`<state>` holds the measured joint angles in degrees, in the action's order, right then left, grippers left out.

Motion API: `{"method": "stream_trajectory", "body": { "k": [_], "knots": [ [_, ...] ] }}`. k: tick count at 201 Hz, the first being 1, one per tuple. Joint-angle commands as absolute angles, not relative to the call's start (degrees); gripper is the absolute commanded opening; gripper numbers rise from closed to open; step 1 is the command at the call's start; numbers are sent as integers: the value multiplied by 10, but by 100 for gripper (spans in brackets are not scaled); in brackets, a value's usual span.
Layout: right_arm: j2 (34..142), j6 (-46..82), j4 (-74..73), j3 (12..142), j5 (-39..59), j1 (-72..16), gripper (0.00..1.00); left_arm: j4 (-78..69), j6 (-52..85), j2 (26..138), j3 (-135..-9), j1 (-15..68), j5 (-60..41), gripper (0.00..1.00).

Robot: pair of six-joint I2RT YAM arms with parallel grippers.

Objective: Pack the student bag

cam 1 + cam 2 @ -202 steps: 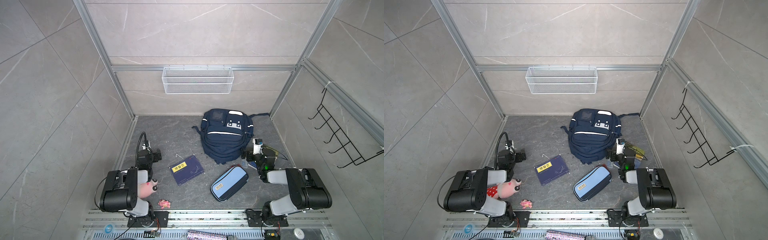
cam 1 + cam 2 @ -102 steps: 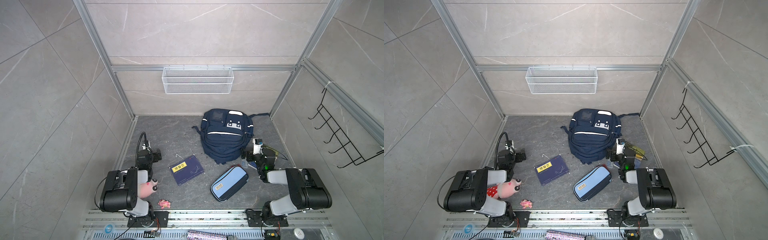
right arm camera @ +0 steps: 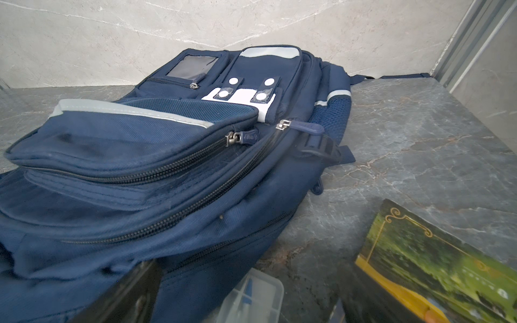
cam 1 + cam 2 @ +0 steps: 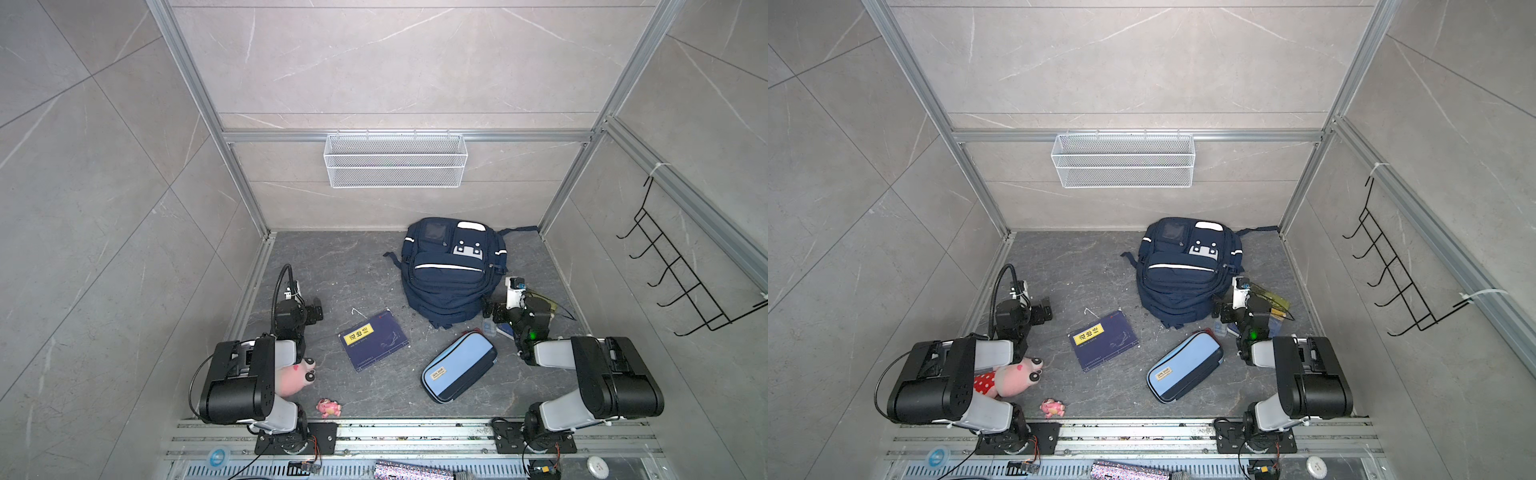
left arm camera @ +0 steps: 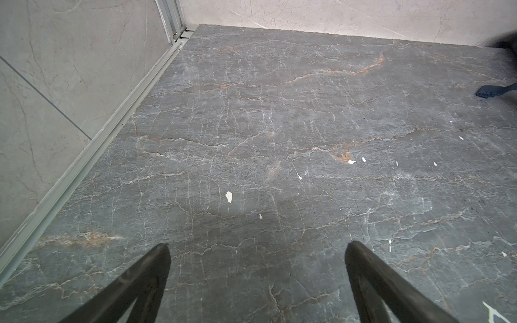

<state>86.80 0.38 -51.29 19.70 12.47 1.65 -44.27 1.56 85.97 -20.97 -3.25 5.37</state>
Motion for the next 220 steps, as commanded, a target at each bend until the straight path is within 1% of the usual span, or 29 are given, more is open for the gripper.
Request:
{"method": "stream_trajectory", "body": {
  "k": [1,122,131,140,149,168,183,193,203,220],
  "knots": [
    [867,1,-534,192,139,16,100,-478,13,858,-209,-35,47,100],
    [863,5,-541,193,137,16,100,-483,16,850,-204,-35,50,100],
    [843,5,-481,211,130,16,100,-465,20,835,-207,-35,58,100],
    [822,8,-391,245,119,16,100,-433,23,819,-215,-34,65,100],
    [815,10,-332,275,127,16,100,-414,25,814,-226,-35,71,100],
    [797,-9,-265,305,185,15,100,-375,30,808,-244,-35,80,100],
    [761,-14,-219,321,188,9,100,-287,32,786,-274,-35,84,100],
    [732,-7,-196,327,163,-2,100,-233,33,764,-288,-35,84,100],
    [708,13,-169,341,112,-22,100,-187,36,737,-295,-35,80,100],
    [687,32,-66,399,36,-65,100,-103,56,684,-311,-34,78,100]
  ]
}}
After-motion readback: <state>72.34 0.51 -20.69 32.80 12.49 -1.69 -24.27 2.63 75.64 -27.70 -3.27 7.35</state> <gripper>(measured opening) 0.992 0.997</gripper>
